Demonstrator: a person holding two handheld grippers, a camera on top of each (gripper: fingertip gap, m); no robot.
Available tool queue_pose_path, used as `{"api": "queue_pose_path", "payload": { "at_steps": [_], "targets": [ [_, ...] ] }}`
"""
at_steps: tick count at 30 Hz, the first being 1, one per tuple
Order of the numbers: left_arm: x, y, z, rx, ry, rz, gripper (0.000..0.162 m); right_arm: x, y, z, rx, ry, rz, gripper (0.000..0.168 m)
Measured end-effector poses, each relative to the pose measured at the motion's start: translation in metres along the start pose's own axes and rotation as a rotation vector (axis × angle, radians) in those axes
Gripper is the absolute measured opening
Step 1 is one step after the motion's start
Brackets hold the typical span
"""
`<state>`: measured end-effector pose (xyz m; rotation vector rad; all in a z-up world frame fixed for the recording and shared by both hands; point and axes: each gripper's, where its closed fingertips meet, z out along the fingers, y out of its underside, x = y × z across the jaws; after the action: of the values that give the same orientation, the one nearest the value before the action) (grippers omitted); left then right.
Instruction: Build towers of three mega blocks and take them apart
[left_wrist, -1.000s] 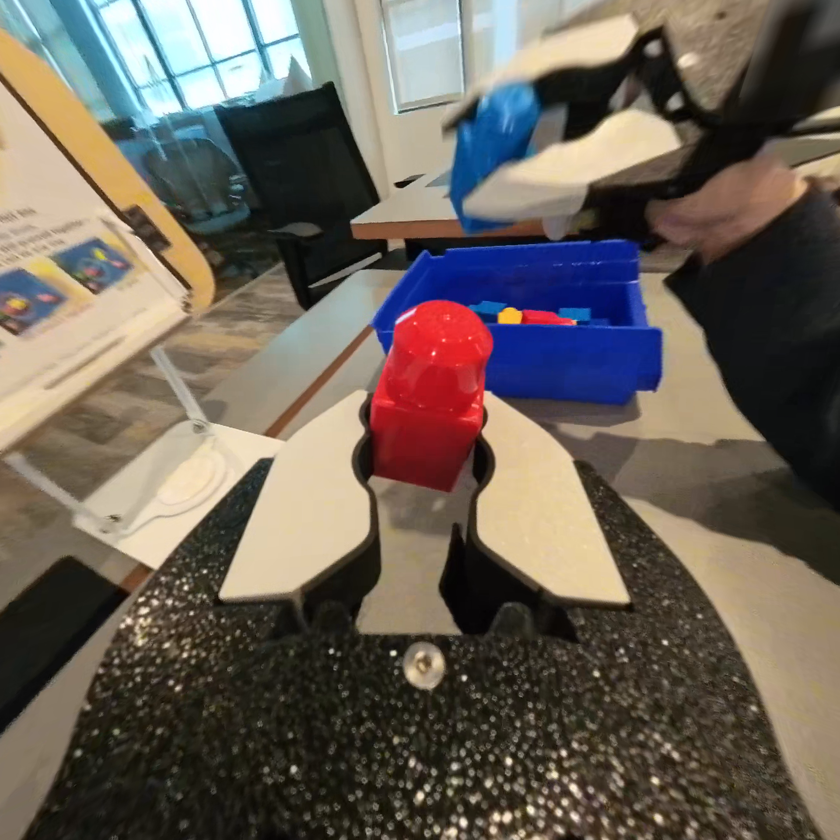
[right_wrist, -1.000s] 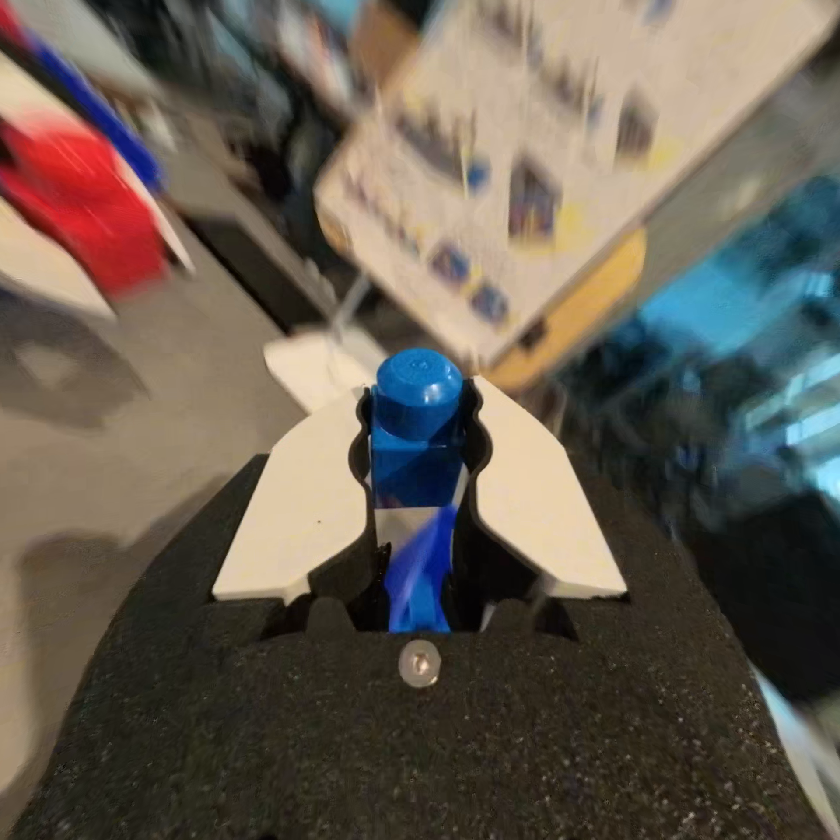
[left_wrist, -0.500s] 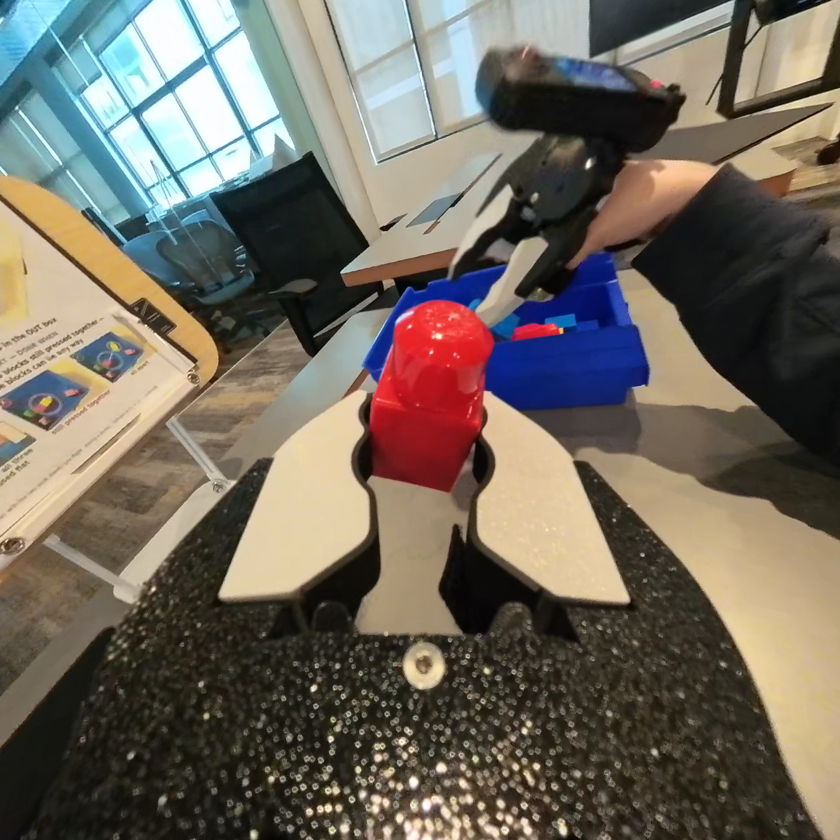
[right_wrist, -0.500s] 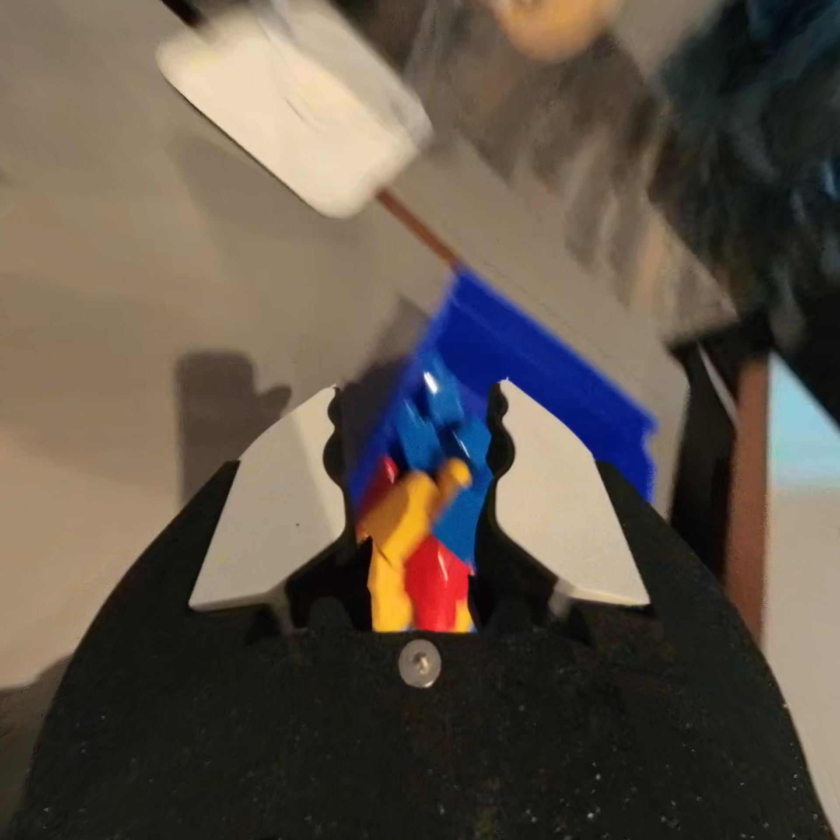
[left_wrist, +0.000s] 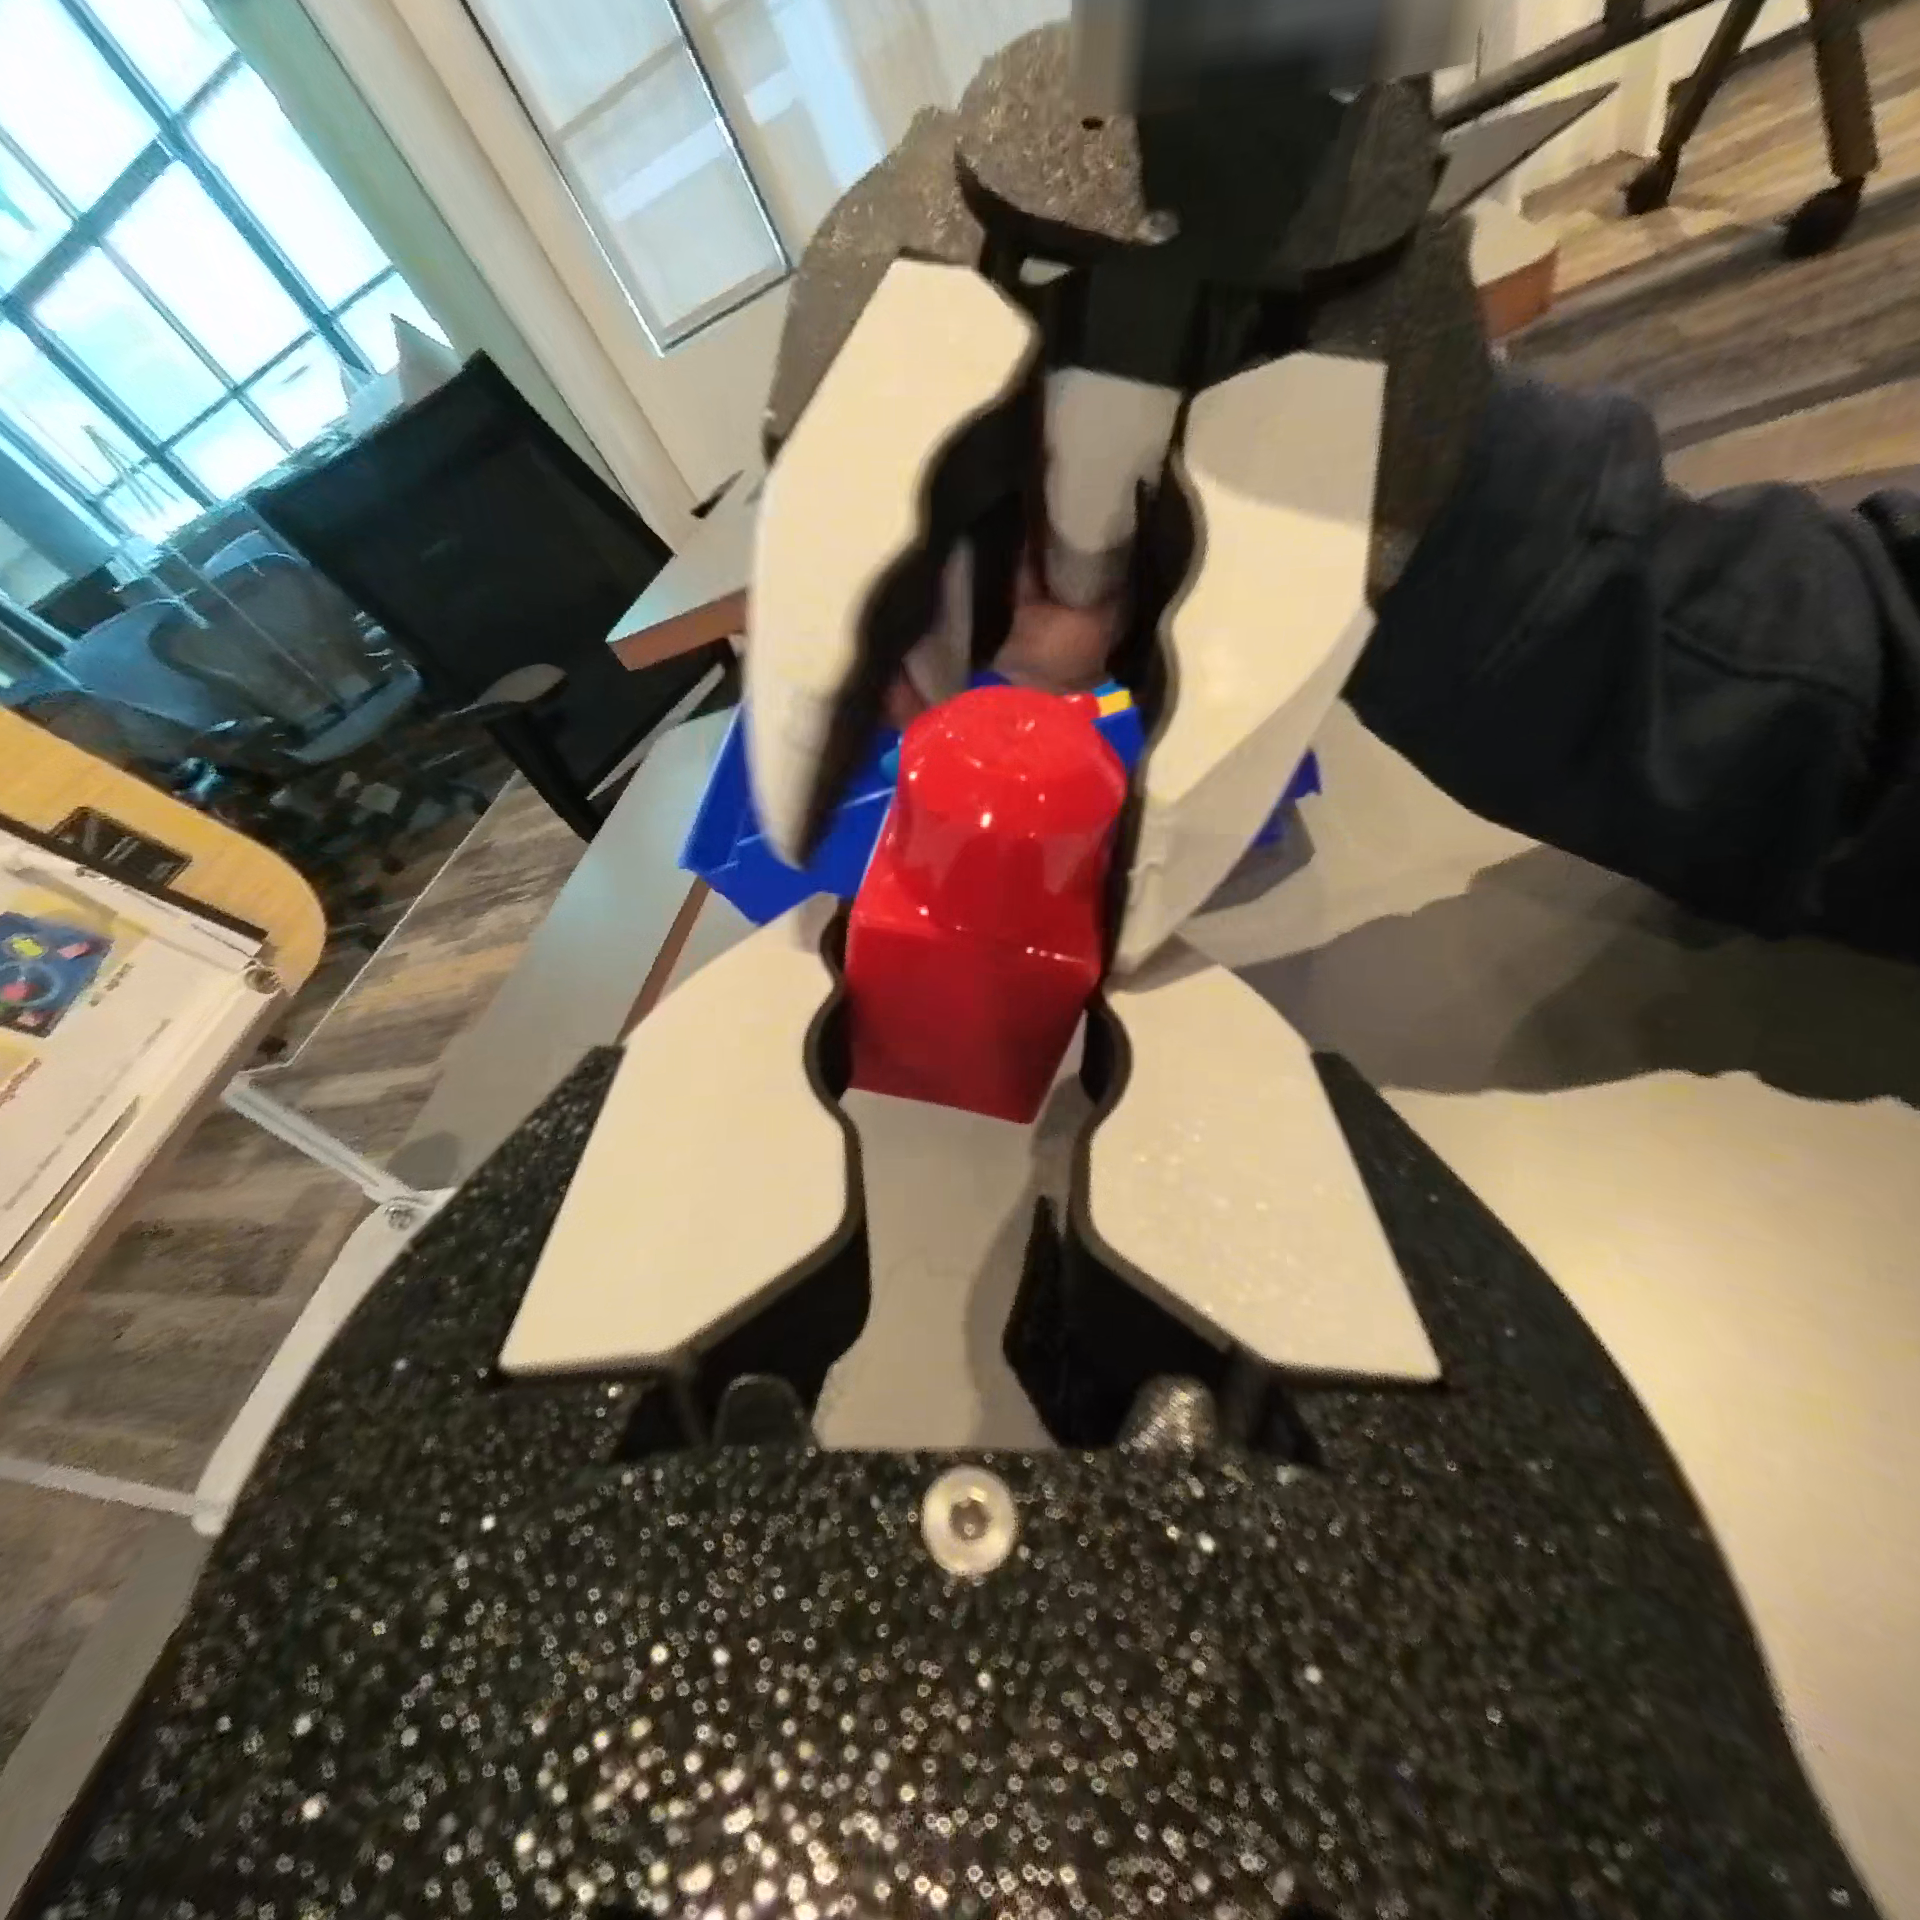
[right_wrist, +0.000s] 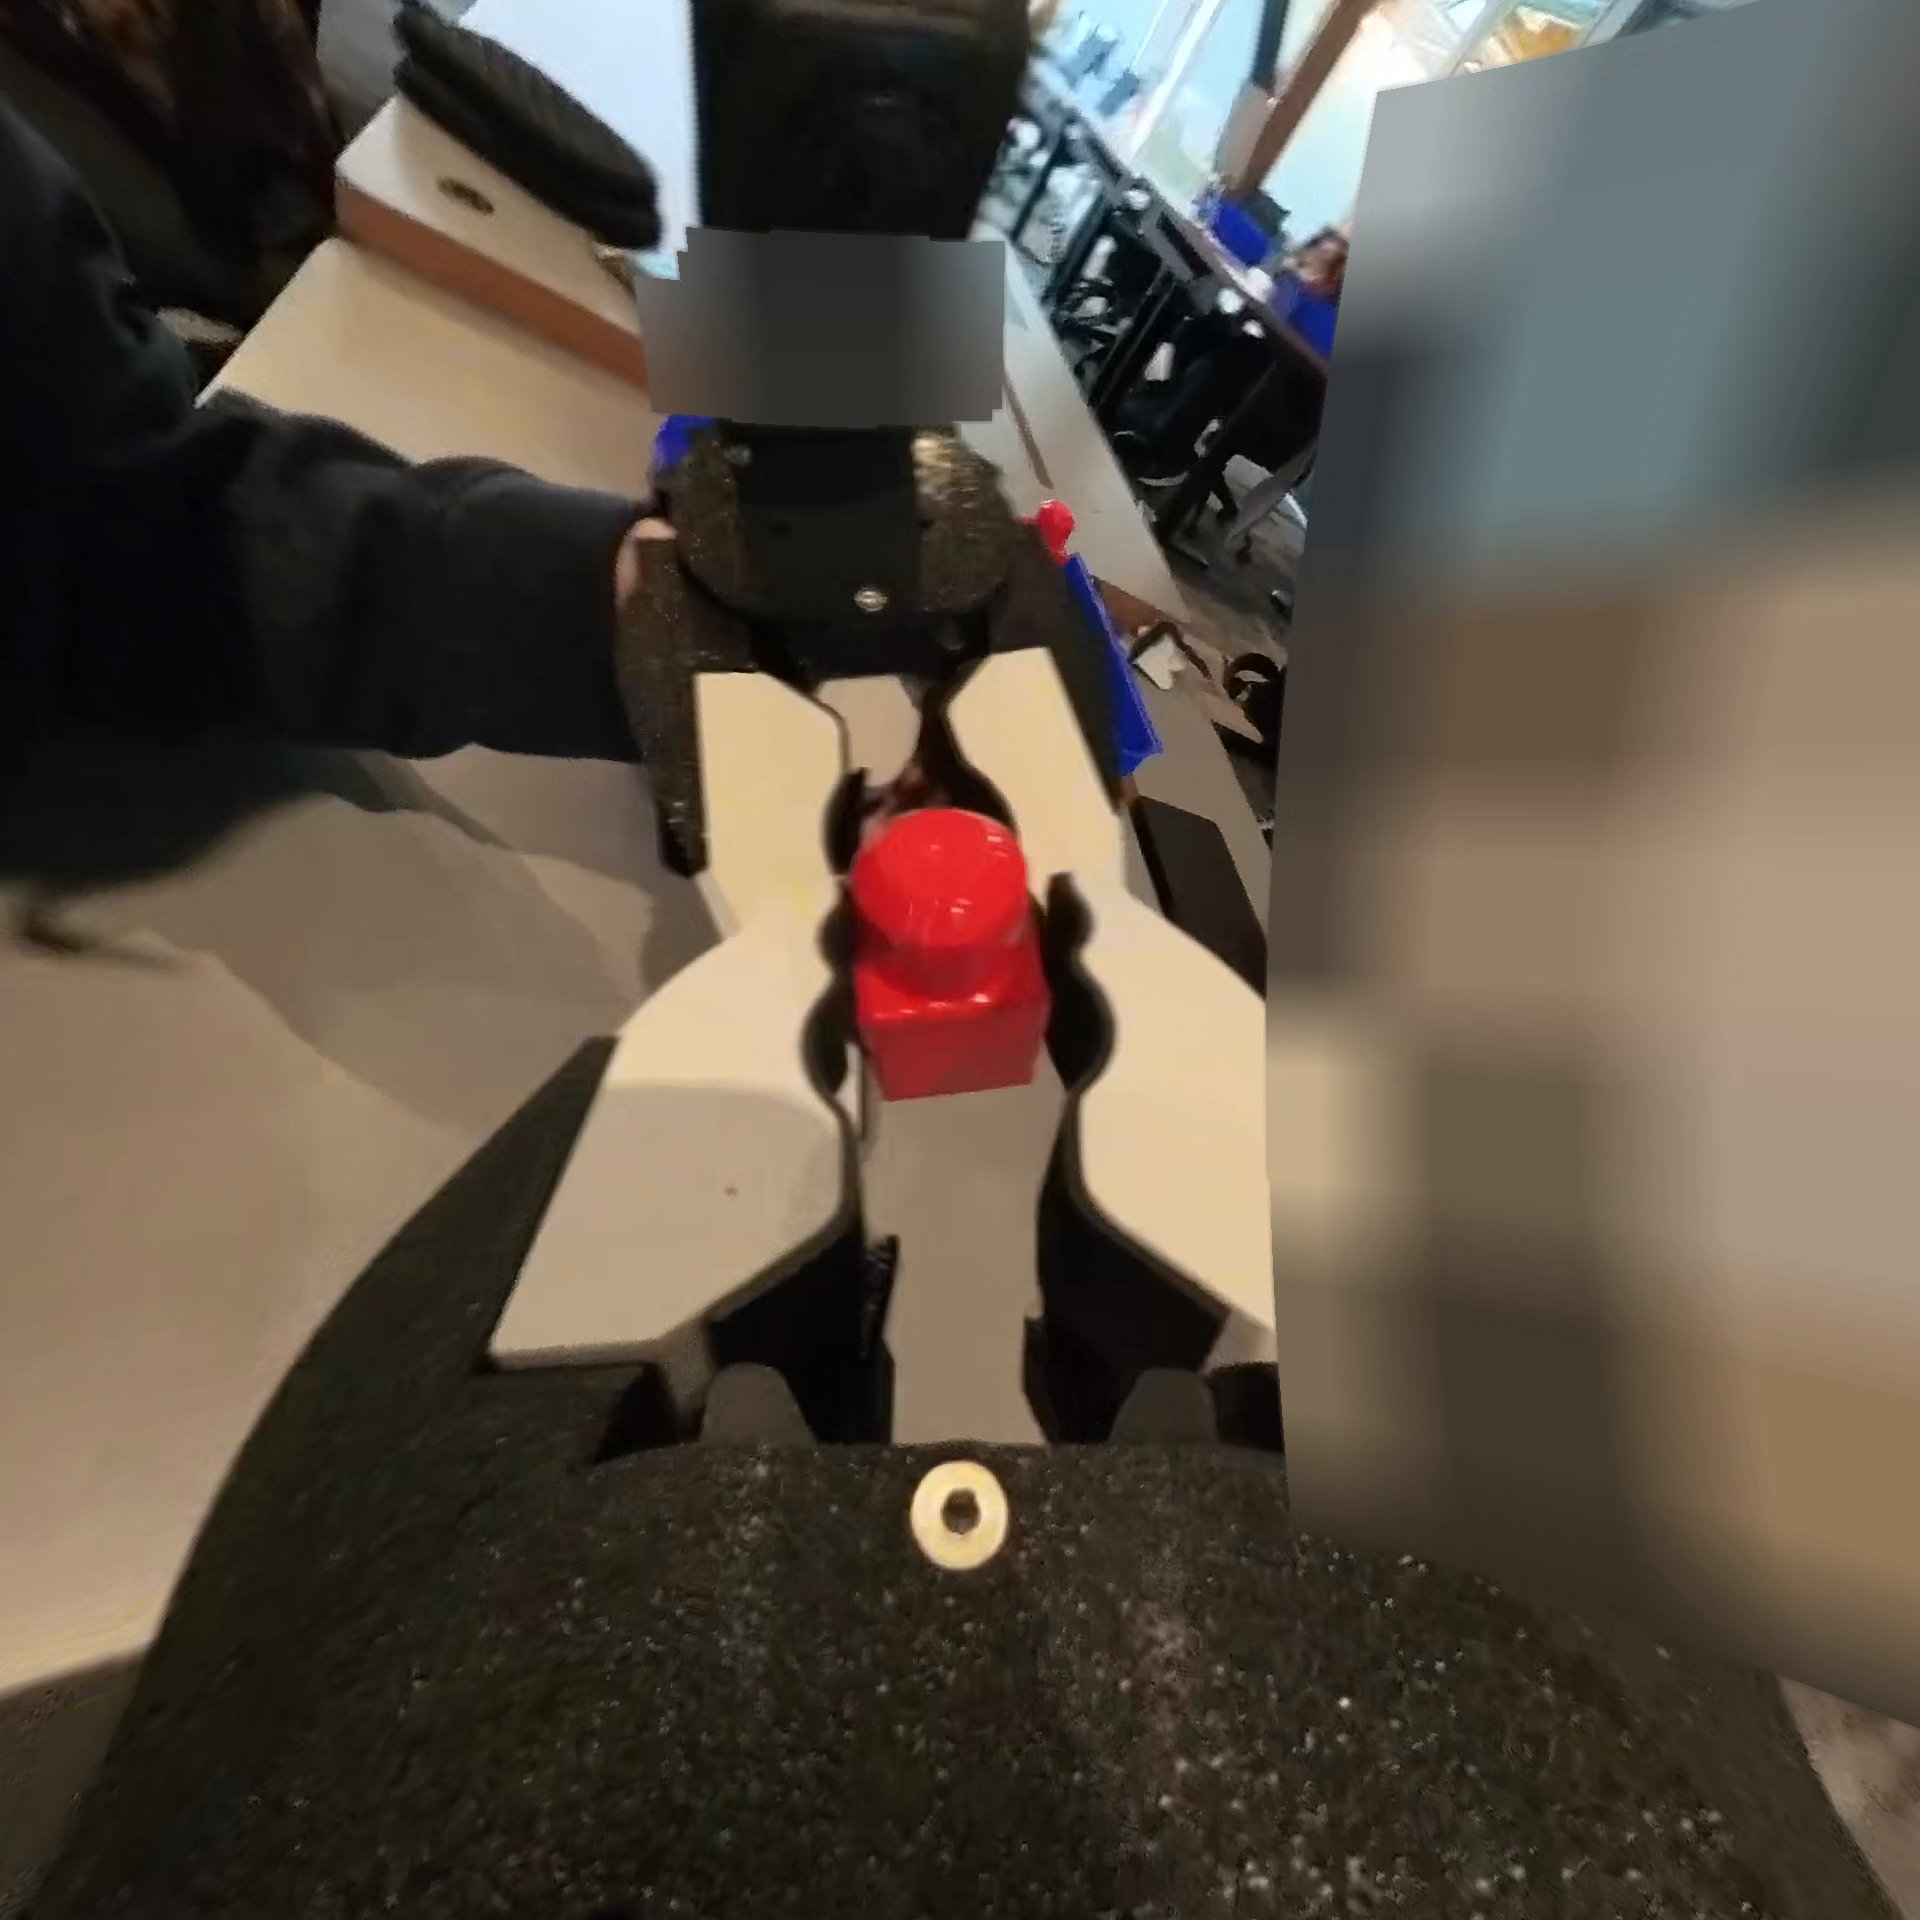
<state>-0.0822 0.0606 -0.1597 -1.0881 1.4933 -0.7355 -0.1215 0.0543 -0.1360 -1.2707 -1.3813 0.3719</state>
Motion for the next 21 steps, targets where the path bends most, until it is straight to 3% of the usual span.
{"api": "queue_pose_path", "payload": {
  "at_steps": [4, 6, 8, 10, 13, 16, 21],
  "targets": [
    [-0.015, -0.008, -0.005, 0.037, -0.107, -0.029, 0.043, 0.012, -0.006, -0.007, 0.017, 0.08, -0.016, 0.032],
    [-0.029, -0.01, -0.012, 0.038, -0.189, -0.031, 0.05, 0.031, 0.0, -0.026, -0.001, 0.195, 0.008, 0.032],
    [-0.045, -0.009, -0.025, 0.026, -0.279, -0.026, 0.051, 0.067, 0.035, -0.062, -0.181, 0.437, 0.073, 0.032],
    [-0.062, -0.006, -0.04, 0.012, -0.366, -0.042, 0.044, 0.089, 0.095, -0.111, -0.526, 0.644, 0.146, 0.032],
    [-0.083, -0.001, -0.063, 0.01, -0.454, -0.098, 0.035, 0.081, 0.178, -0.173, -0.907, 0.743, 0.37, 0.032],
    [-0.097, 0.003, -0.084, 0.039, -0.493, -0.195, 0.037, 0.063, 0.225, -0.202, -1.067, 0.739, 0.562, 0.032],
    [-0.116, 0.012, -0.115, 0.06, -0.556, -0.315, 0.05, 0.058, 0.241, -0.212, -1.112, 0.792, 0.693, 0.04]
  ]
}}
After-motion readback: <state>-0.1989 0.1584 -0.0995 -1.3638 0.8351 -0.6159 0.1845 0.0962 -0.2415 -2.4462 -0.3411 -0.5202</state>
